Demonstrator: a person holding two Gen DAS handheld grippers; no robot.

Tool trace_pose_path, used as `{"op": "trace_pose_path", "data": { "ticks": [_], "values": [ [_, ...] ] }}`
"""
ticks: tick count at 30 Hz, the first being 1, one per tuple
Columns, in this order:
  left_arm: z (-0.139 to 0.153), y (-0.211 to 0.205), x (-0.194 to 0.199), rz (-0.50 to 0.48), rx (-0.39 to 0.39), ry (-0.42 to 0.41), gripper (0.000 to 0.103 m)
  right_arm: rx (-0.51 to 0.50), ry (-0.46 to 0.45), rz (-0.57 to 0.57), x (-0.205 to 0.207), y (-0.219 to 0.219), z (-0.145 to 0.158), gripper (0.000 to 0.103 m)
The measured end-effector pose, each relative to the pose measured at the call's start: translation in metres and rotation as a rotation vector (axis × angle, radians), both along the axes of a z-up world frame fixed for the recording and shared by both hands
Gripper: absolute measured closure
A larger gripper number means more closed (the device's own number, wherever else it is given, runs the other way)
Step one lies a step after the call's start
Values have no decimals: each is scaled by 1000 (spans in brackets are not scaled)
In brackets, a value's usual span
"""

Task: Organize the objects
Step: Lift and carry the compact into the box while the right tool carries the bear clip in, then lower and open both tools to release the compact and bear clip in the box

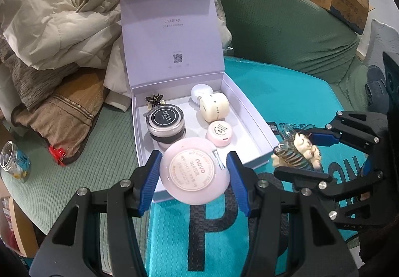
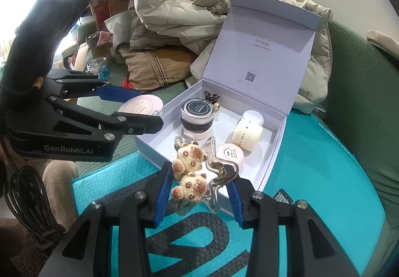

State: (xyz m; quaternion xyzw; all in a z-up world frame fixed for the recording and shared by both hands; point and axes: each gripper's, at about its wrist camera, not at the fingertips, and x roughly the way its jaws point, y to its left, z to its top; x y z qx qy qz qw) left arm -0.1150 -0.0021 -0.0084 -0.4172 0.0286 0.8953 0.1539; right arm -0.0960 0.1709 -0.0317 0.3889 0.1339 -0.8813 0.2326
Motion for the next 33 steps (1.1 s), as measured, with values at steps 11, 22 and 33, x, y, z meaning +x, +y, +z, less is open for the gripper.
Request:
{"op": "trace_pose_path", "data": {
  "ticks": [11,22,33],
  "values": [
    [-17,-5,-36,-11,5,-43,51,-11,-50,-5,-34,-2,-21,60],
    [-40,-11,-68,-9,3,-67,51,-20,-83,-48,-65,2,-42,60],
    [-51,-11,-93,-16,1,-63,51,-21,-109,-92,-94,7,-61,60]
  ]
}}
